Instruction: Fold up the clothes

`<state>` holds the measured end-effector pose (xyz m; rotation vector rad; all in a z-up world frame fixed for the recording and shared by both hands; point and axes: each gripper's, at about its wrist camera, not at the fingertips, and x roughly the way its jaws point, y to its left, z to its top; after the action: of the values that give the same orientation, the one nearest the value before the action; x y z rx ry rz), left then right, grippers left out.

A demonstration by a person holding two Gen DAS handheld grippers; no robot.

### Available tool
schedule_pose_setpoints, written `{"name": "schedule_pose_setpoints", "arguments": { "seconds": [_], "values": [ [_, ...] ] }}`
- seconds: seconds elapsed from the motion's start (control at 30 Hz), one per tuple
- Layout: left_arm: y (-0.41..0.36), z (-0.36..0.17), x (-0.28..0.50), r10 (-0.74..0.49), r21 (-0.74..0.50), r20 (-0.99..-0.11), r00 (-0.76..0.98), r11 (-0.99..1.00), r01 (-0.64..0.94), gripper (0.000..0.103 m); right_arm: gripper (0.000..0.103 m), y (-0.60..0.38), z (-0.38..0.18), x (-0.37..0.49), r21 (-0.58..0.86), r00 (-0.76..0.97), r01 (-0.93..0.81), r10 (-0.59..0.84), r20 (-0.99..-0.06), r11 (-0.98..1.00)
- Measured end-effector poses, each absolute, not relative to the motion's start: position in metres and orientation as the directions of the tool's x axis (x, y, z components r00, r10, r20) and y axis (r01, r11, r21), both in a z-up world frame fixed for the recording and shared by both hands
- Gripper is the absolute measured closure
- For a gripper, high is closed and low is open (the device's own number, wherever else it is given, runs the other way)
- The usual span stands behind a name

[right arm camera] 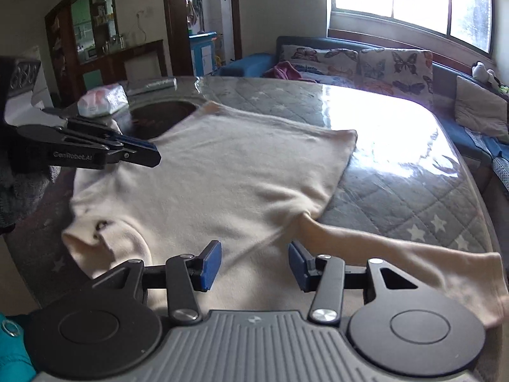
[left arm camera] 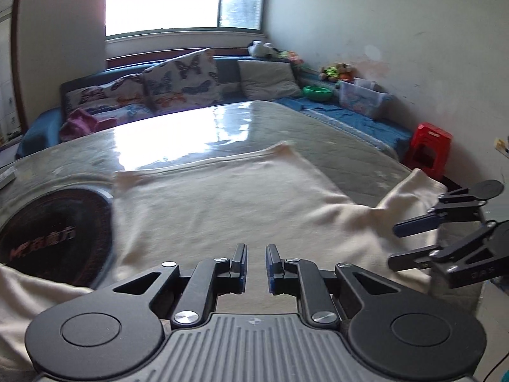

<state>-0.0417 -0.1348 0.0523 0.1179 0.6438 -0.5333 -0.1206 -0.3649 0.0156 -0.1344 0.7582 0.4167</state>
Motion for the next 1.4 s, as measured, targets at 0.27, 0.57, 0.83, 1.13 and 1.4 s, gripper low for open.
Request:
{"name": "schedule_pose_setpoints", "arguments": {
  "seconds": [0.27,0.57,0.83,1.13,1.4],
  "values": [
    [-0.176,0.044,-0.057,-0.499,-0.038,-0.603,0.622,0.797,0.603,0.088,0.056,-0.415,0.022,-0.135,0.029,0.702,-0.255,0.205,-0.682,0.967],
    [-0.192,0.04,-0.065,-0.522,-0.044,-0.612,0.594,0.772,0.634,0.086,0.056,-0.506,0.014,-0.13,-0.016,0.726,0.118,-0.097,-0.681,0.993],
    [-0.197,0.04,-0.067,-0.528,-0.047,-0.614,0.587,0.767,0.64,0.08,0.068,-0.535,0.003,-0.122,0.026,0.713,0.227,-0.148,-0.685,0.973],
    [-0.205,0.041,-0.07,-0.534,-0.038,-0.614,0.581,0.756,0.654,0.076,0.095,-0.532,0.016,-0.13,0.015,0.765,0.237,-0.177,-0.619,0.971],
    [-0.222,0.033,-0.073,-0.561,-0.037,-0.618,0.551,0.721,0.692,0.076,0.096,-0.533,0.029,-0.137,0.019,0.791,0.242,-0.186,-0.583,0.97]
  ]
}}
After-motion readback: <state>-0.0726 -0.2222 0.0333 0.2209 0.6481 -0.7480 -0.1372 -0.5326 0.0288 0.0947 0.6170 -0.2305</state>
